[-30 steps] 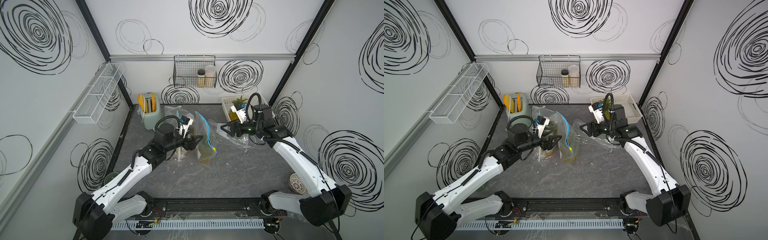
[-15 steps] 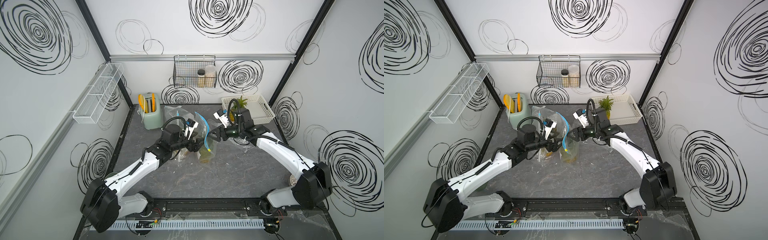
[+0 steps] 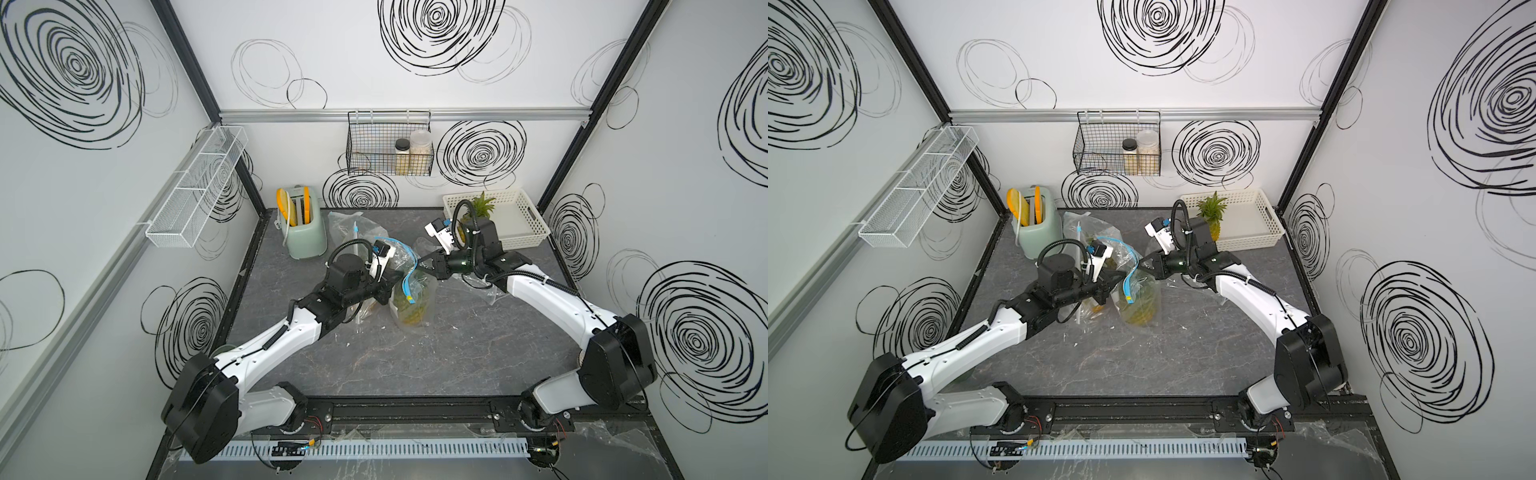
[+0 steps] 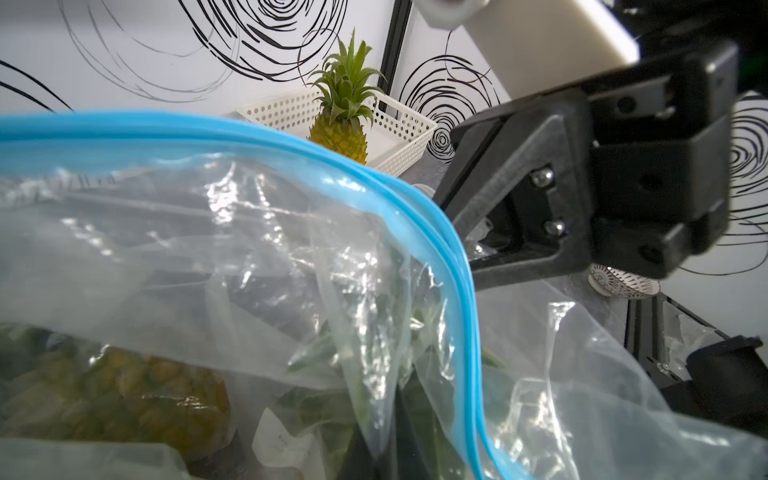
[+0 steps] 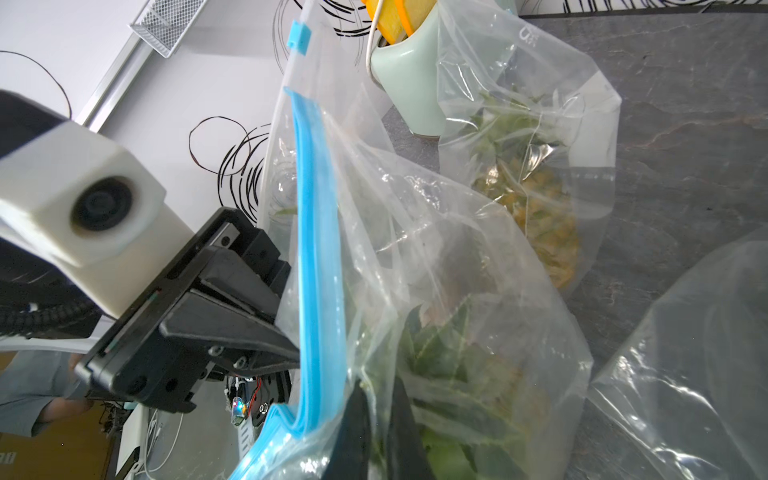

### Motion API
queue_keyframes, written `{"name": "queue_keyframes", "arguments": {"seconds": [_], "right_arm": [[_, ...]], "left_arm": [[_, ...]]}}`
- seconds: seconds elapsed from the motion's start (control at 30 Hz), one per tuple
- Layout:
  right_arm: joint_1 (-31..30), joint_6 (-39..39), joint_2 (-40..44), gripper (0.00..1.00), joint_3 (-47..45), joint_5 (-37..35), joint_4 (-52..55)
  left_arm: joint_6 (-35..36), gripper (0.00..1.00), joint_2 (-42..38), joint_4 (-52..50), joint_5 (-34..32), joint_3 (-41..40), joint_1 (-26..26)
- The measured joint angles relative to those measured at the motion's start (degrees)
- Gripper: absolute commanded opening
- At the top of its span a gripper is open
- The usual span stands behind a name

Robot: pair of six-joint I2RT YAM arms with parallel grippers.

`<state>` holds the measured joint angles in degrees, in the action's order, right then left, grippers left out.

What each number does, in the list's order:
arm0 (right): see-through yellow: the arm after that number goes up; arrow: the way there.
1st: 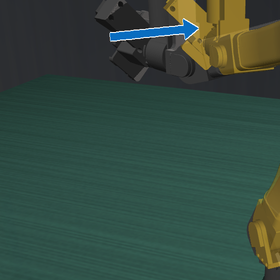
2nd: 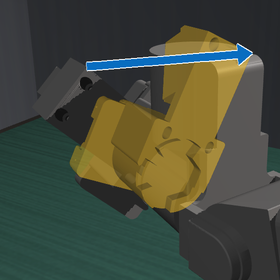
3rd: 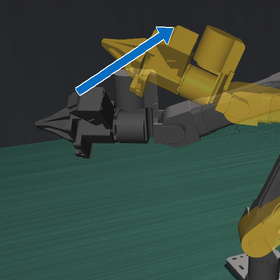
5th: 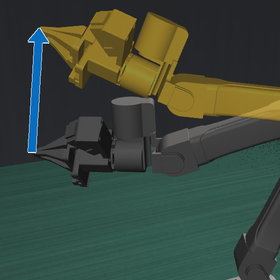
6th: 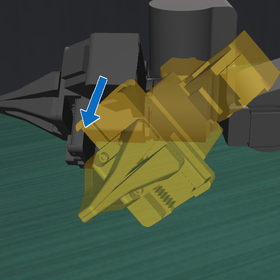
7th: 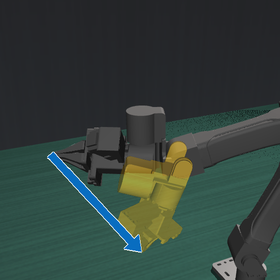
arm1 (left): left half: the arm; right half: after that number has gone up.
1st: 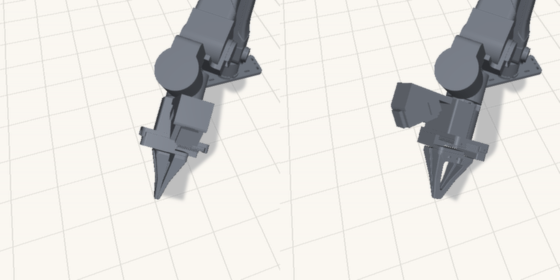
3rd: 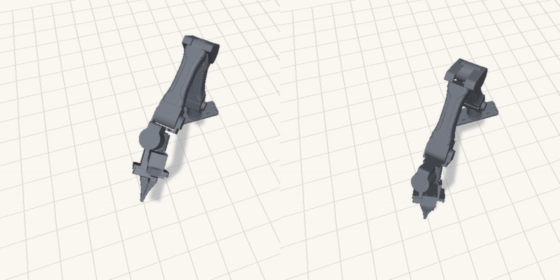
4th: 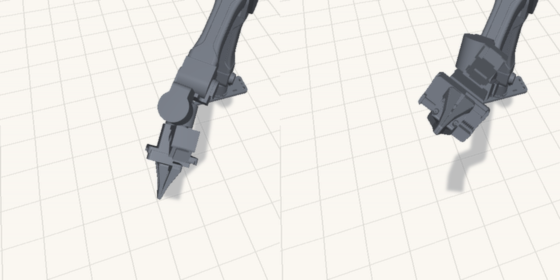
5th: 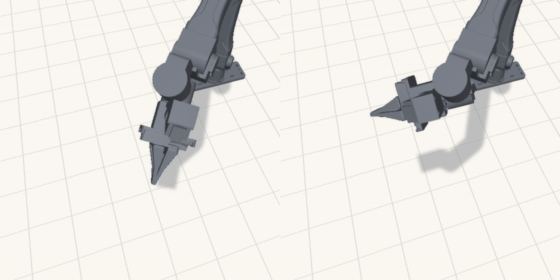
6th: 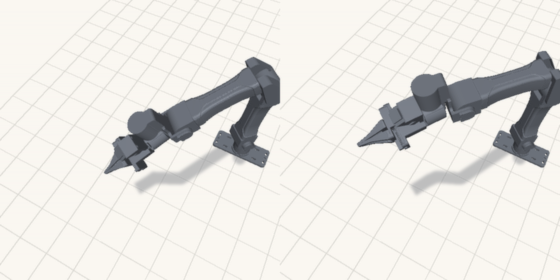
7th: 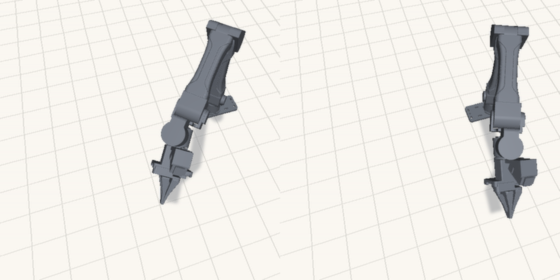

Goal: Open the zip-top bag and take out the pineapple
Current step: Open the zipper of the food storage bag at the center of the board.

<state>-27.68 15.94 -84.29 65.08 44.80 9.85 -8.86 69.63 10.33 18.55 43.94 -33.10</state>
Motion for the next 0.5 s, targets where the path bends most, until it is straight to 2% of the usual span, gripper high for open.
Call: {"name": "queue_keyframes", "arguments": {"seconds": [0.3, 0.5], "right_arm": [[6.6, 0.9, 4.2, 0.00, -6.6, 6.3, 1.1], [17.9, 1.3, 6.3, 0.00, -10.9, 9.1, 2.6]], "left_arm": [[-0.6, 0.00, -8.0, -1.5, 0.4, -6.3, 0.8], [-2.1, 0.00, -14.6, -1.5, 0.9, -9.9, 3.6]]}}
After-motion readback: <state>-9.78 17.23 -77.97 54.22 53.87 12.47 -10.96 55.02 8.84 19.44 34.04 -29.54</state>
